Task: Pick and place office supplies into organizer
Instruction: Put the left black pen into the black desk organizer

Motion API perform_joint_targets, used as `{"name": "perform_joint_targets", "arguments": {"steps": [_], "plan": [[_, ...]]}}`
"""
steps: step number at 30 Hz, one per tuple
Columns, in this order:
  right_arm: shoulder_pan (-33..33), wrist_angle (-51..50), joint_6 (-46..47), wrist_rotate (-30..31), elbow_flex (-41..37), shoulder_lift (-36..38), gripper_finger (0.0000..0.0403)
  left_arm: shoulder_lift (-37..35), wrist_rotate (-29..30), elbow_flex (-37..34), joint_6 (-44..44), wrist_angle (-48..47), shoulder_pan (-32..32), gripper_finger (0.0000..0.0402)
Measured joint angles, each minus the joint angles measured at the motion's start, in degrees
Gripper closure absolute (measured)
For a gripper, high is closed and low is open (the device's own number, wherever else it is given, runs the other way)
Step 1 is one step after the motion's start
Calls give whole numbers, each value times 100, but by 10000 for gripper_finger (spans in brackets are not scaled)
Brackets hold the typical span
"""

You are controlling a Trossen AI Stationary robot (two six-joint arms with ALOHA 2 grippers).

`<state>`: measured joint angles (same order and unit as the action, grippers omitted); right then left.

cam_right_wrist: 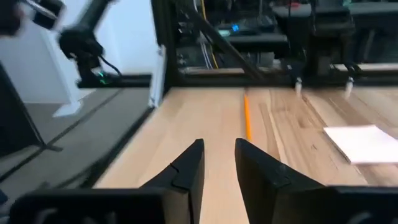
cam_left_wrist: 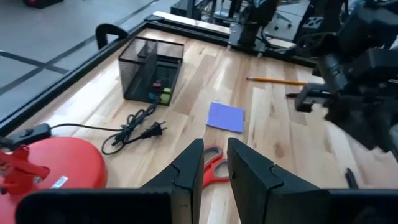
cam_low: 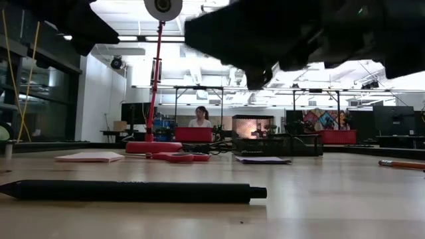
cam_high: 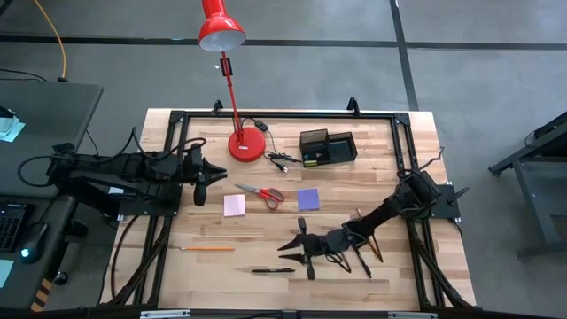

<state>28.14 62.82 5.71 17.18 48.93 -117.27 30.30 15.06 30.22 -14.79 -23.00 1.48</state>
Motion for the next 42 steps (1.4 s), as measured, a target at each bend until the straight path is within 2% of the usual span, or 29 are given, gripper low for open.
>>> {"name": "perform_joint_targets", "arguments": {"steps": [4,13,20,24,30,42], "plan": [[-10,-99,576,20,260,-442,335,-1,-76,0,0,2,0,339],[98,-198,586,-521,1256,-1421,343,-2,-88,0,-62,5,0,339],[171,-1193,628,-722,1618,-1428,310,-2,-94,0,-155,9,0,339],[302,-1425,984,-293,1591,-1428,283,-2,-93,0,-206,9,0,339],[381,-1497,745,-67,1589,-1430,255,2,-93,0,-205,9,0,339],[366,-2252,1076,129,1606,-1403,253,2,-76,0,-203,10,0,339]]}}
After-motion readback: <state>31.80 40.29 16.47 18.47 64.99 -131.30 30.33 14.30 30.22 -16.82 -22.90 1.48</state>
